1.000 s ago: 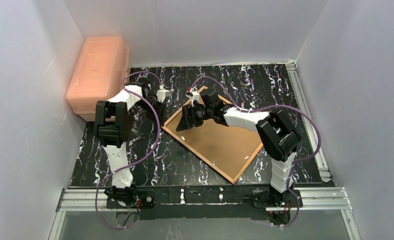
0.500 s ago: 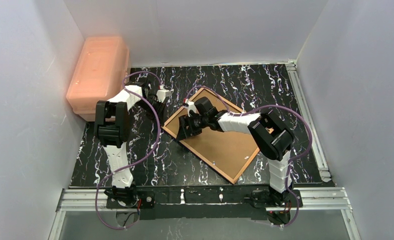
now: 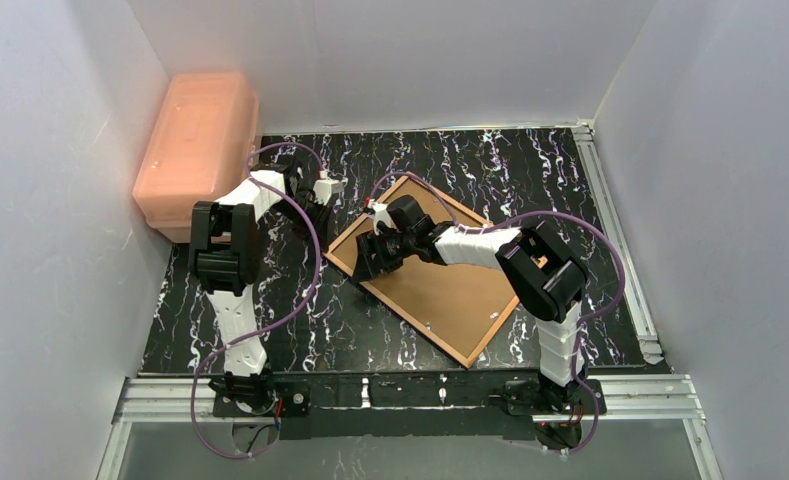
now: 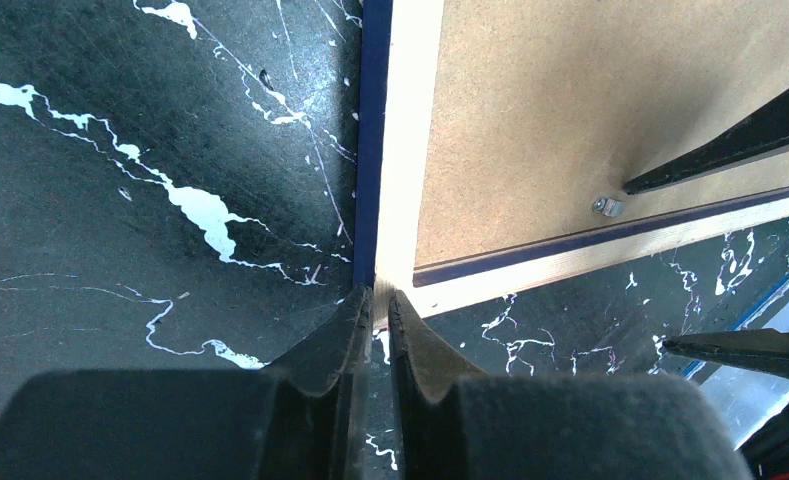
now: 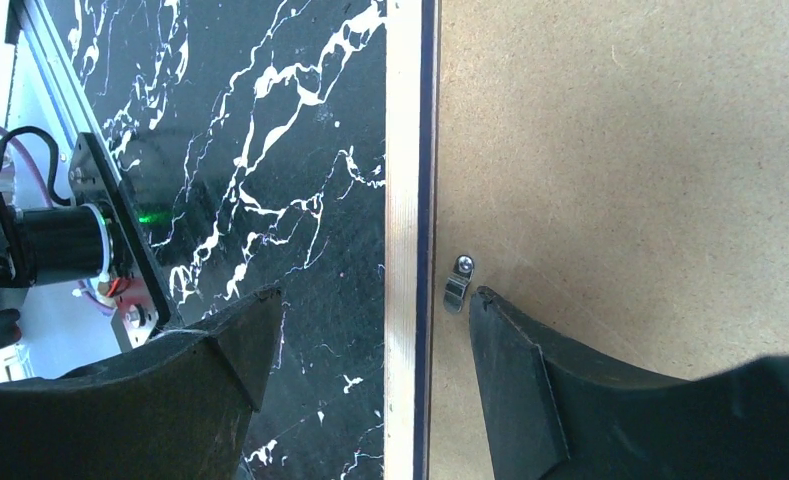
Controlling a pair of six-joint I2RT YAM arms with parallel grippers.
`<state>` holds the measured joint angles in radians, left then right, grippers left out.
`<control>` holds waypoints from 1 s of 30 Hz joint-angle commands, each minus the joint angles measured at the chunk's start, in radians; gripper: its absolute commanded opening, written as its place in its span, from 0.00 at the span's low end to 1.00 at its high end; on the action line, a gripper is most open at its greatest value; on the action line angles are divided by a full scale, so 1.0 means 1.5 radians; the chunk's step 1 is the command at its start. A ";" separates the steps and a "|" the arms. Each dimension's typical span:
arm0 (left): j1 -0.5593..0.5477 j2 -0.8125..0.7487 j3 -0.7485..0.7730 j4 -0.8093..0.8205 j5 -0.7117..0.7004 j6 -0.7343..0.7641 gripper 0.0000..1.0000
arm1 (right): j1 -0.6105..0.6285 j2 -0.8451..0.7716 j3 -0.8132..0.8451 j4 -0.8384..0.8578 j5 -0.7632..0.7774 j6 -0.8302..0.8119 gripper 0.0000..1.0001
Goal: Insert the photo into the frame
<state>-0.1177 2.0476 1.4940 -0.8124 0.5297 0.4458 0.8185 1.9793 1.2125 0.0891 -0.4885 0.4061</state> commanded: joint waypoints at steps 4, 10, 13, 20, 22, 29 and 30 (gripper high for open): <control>-0.011 -0.009 -0.022 -0.038 -0.032 0.014 0.08 | 0.011 0.009 -0.011 -0.014 0.023 -0.017 0.76; -0.011 -0.010 -0.026 -0.038 -0.031 0.015 0.08 | 0.016 0.006 -0.014 -0.017 0.023 -0.014 0.75; -0.011 -0.011 -0.027 -0.038 -0.032 0.014 0.08 | 0.020 0.005 -0.016 -0.018 0.022 -0.013 0.75; -0.011 -0.012 -0.029 -0.038 -0.031 0.016 0.08 | 0.023 0.002 -0.024 -0.019 0.027 -0.011 0.75; -0.011 -0.012 -0.028 -0.038 -0.031 0.015 0.08 | 0.024 0.003 -0.024 -0.018 0.026 -0.010 0.75; -0.012 -0.011 -0.028 -0.038 -0.030 0.015 0.08 | 0.026 0.000 -0.033 -0.012 0.020 -0.005 0.74; -0.013 -0.010 -0.027 -0.038 -0.030 0.015 0.08 | 0.026 -0.001 -0.036 -0.011 0.020 -0.005 0.74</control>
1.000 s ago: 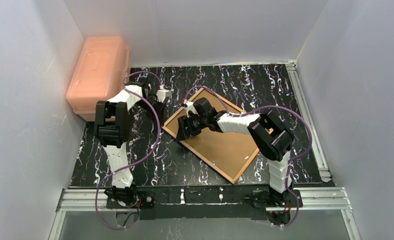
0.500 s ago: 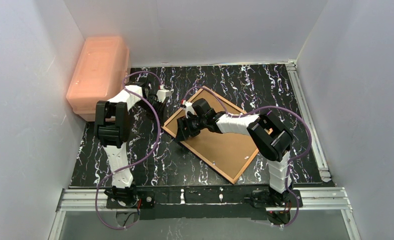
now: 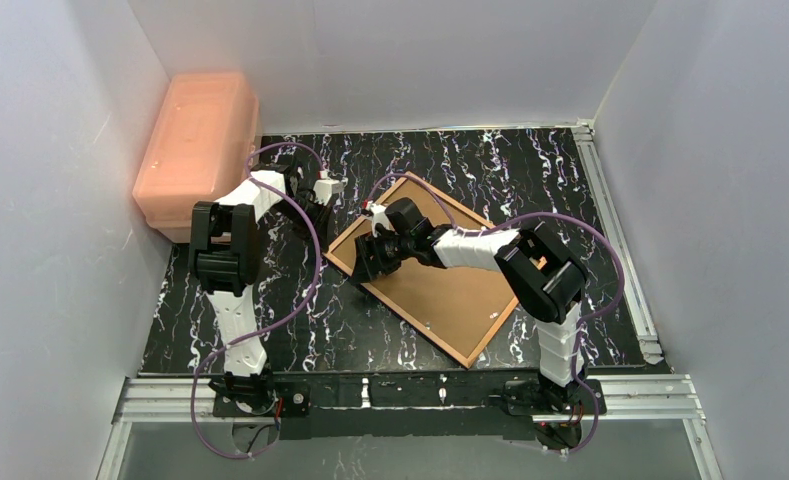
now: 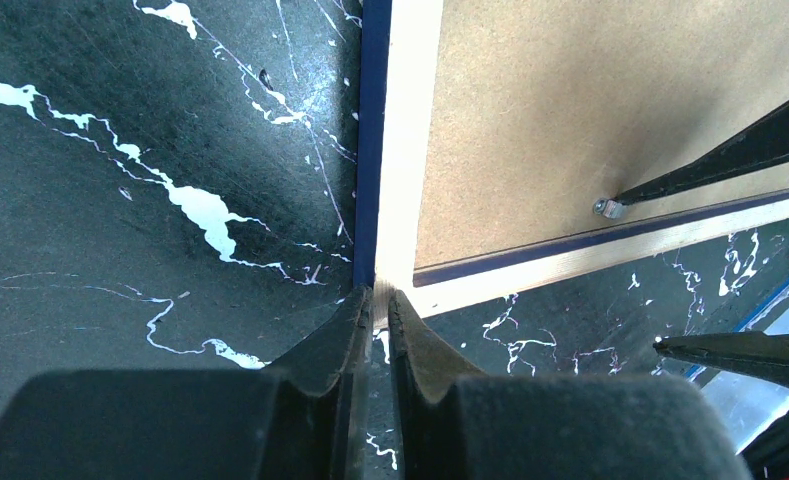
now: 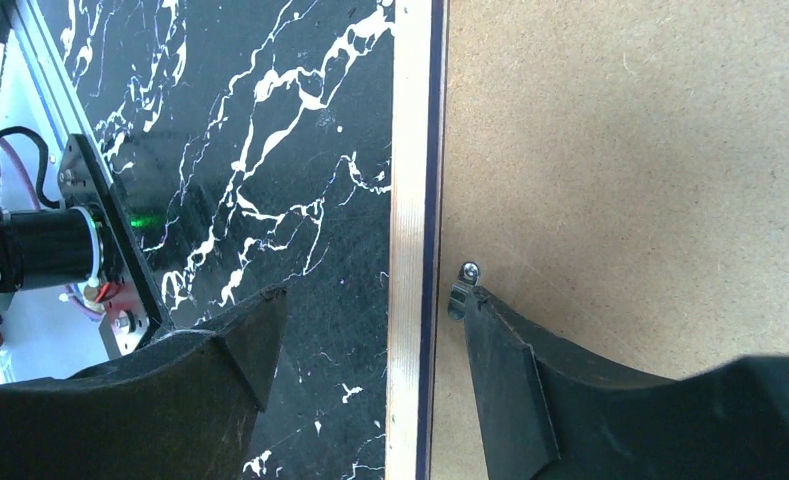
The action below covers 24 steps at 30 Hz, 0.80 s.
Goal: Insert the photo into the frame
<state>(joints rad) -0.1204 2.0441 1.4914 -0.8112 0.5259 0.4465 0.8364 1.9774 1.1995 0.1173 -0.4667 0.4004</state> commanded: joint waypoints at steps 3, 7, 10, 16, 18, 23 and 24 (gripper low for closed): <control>-0.014 -0.006 -0.022 -0.039 -0.027 0.013 0.08 | 0.015 -0.004 -0.037 -0.030 0.001 -0.001 0.74; -0.018 -0.002 -0.020 -0.039 -0.026 0.012 0.08 | 0.014 -0.007 -0.045 -0.032 -0.002 -0.003 0.74; -0.020 0.000 -0.020 -0.039 -0.027 0.012 0.08 | 0.014 -0.009 -0.054 -0.032 -0.007 -0.003 0.74; -0.023 -0.002 -0.021 -0.039 -0.027 0.011 0.08 | 0.015 -0.015 -0.067 -0.034 -0.010 -0.006 0.73; -0.024 -0.004 -0.021 -0.039 -0.028 0.012 0.08 | 0.015 -0.016 -0.068 -0.036 -0.009 -0.007 0.73; -0.024 -0.004 -0.021 -0.039 -0.032 0.014 0.08 | 0.014 -0.013 -0.065 -0.038 -0.009 -0.008 0.73; -0.024 -0.004 -0.021 -0.039 -0.032 0.014 0.08 | 0.015 -0.014 -0.066 -0.037 -0.009 -0.007 0.73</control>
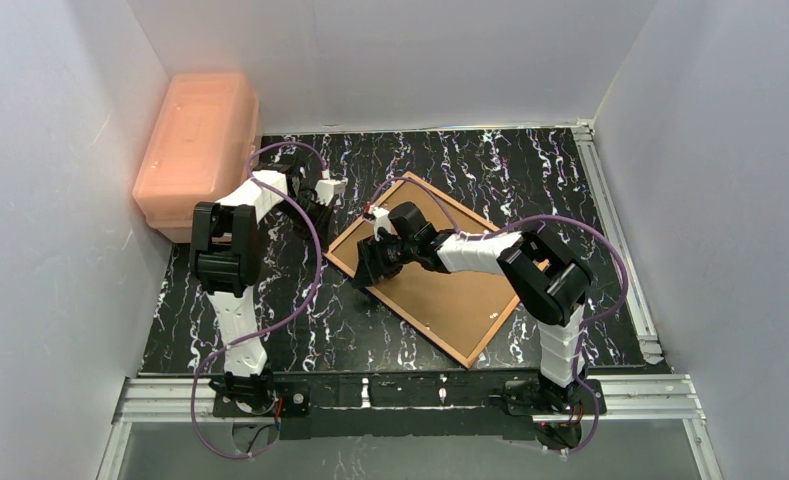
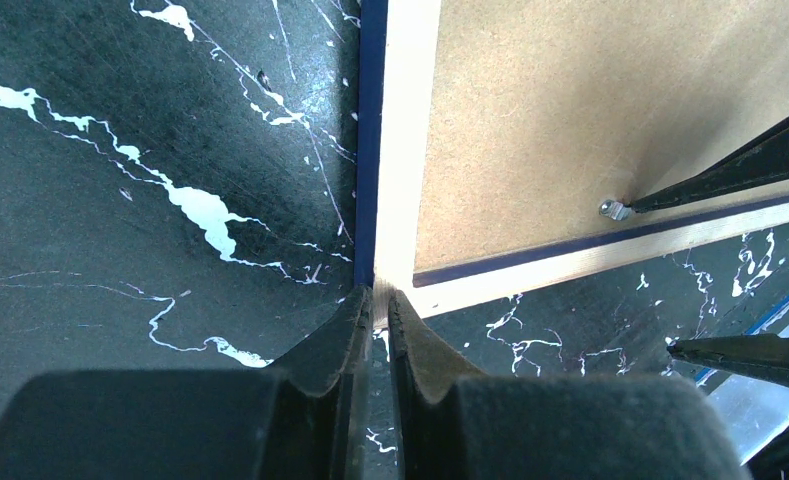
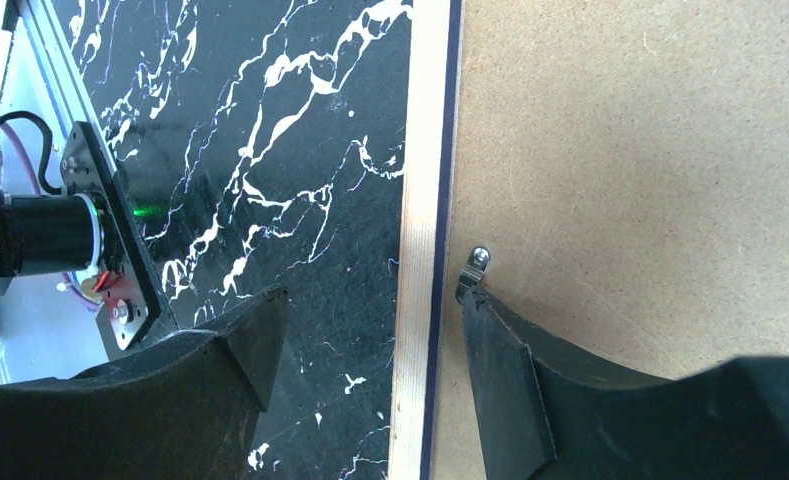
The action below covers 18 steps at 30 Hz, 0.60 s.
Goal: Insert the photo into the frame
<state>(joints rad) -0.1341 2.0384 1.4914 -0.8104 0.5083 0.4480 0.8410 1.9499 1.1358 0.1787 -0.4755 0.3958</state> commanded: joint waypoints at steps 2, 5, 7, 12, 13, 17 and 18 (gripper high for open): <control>-0.015 0.000 -0.022 -0.040 -0.022 0.015 0.08 | 0.012 0.006 -0.024 -0.075 -0.003 -0.004 0.73; -0.016 0.001 -0.021 -0.039 -0.022 0.016 0.07 | 0.011 0.016 -0.019 -0.070 -0.007 -0.003 0.73; -0.017 0.001 -0.021 -0.040 -0.021 0.015 0.07 | 0.012 0.024 -0.015 -0.064 -0.011 0.001 0.73; -0.018 0.000 -0.025 -0.040 -0.019 0.018 0.07 | 0.011 0.029 -0.021 -0.048 -0.021 0.009 0.73; -0.018 0.001 -0.025 -0.041 -0.018 0.018 0.07 | 0.012 0.028 -0.024 -0.042 -0.023 0.015 0.73; -0.024 0.000 -0.024 -0.045 -0.022 0.027 0.08 | 0.012 0.027 -0.041 -0.029 -0.025 0.030 0.73; -0.024 0.001 -0.024 -0.045 -0.022 0.027 0.08 | 0.012 0.026 -0.045 -0.026 -0.024 0.035 0.73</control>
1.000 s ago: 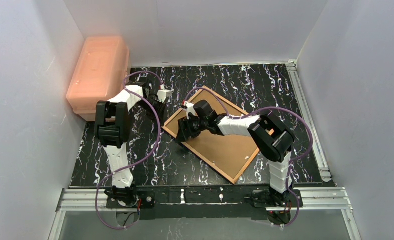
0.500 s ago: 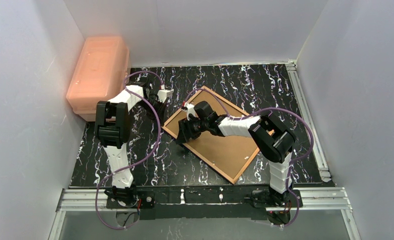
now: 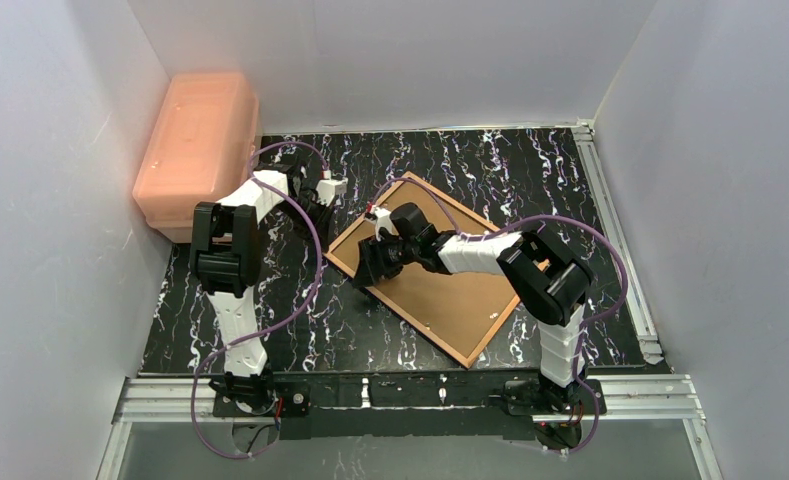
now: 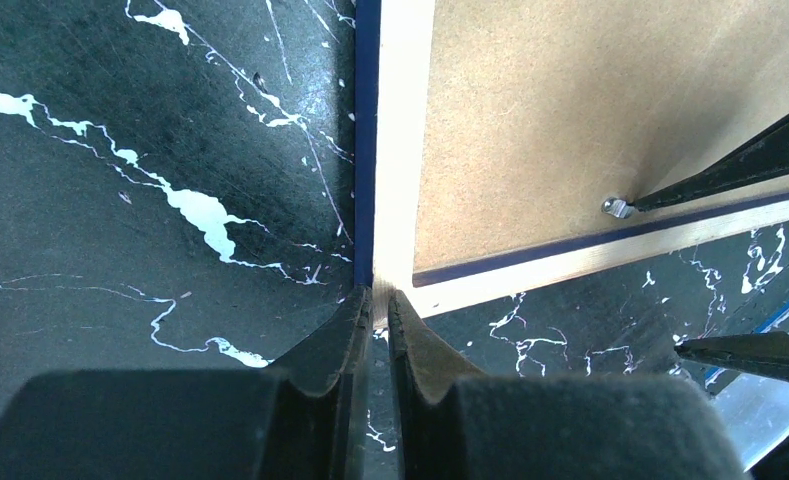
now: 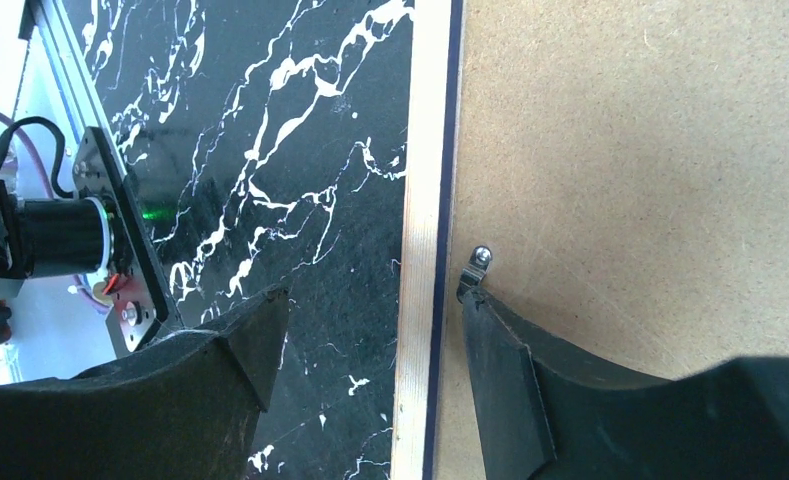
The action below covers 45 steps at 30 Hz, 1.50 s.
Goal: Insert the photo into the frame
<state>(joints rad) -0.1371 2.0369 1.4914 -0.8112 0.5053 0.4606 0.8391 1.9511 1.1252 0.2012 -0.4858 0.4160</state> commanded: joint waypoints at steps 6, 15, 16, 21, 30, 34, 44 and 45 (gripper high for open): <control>-0.025 -0.001 -0.036 -0.044 -0.013 0.010 0.08 | 0.014 0.022 -0.068 -0.001 -0.013 0.059 0.72; -0.025 -0.013 -0.053 -0.033 -0.009 0.008 0.08 | 0.018 0.015 -0.081 0.007 0.010 0.081 0.72; -0.026 -0.014 -0.055 -0.031 -0.007 0.008 0.08 | 0.018 0.016 -0.079 0.000 0.013 0.079 0.71; -0.027 -0.023 -0.064 -0.019 -0.008 0.004 0.08 | 0.018 0.010 -0.079 -0.015 0.009 0.084 0.71; -0.030 -0.046 -0.089 0.000 0.010 -0.002 0.08 | 0.019 0.014 -0.100 0.045 0.000 0.144 0.72; -0.030 -0.055 -0.100 0.005 0.010 -0.006 0.08 | 0.015 0.000 -0.080 0.037 -0.001 0.140 0.74; -0.009 -0.096 -0.047 -0.063 0.055 -0.019 0.09 | -0.082 -0.087 0.023 -0.069 0.014 0.099 0.79; -0.006 -0.102 -0.045 -0.065 0.059 -0.020 0.09 | -0.090 -0.086 0.035 -0.084 0.020 0.089 0.79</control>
<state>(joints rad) -0.1585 1.9518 1.3815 -0.8097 0.5205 0.4419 0.7662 1.8854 1.0863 0.1772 -0.4896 0.6048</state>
